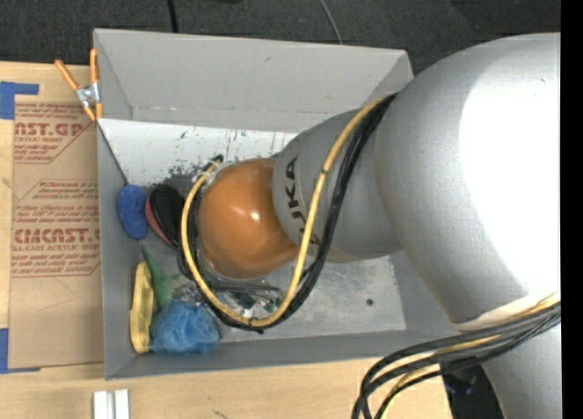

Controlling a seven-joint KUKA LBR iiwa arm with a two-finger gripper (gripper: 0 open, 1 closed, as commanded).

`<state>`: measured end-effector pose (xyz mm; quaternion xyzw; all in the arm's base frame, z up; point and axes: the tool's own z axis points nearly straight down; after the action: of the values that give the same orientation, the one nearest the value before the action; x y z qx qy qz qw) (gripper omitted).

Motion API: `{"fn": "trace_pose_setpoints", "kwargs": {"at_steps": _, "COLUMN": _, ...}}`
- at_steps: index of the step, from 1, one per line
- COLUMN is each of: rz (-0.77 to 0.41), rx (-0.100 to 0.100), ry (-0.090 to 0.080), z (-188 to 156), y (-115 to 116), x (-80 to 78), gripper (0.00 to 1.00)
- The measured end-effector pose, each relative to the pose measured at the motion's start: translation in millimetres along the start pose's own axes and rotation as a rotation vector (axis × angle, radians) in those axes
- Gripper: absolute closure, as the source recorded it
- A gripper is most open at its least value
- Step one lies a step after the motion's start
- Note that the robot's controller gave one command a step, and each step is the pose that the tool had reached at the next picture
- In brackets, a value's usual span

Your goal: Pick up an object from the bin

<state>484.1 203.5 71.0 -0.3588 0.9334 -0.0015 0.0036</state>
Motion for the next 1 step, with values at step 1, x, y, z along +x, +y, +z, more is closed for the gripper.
{"fn": "trace_pose_setpoints", "kwargs": {"at_steps": 1, "rz": 0.0, "rx": 0.0, "ry": 0.0, "z": -1.2, "y": 0.0, "x": 0.3, "gripper": 1.0}}
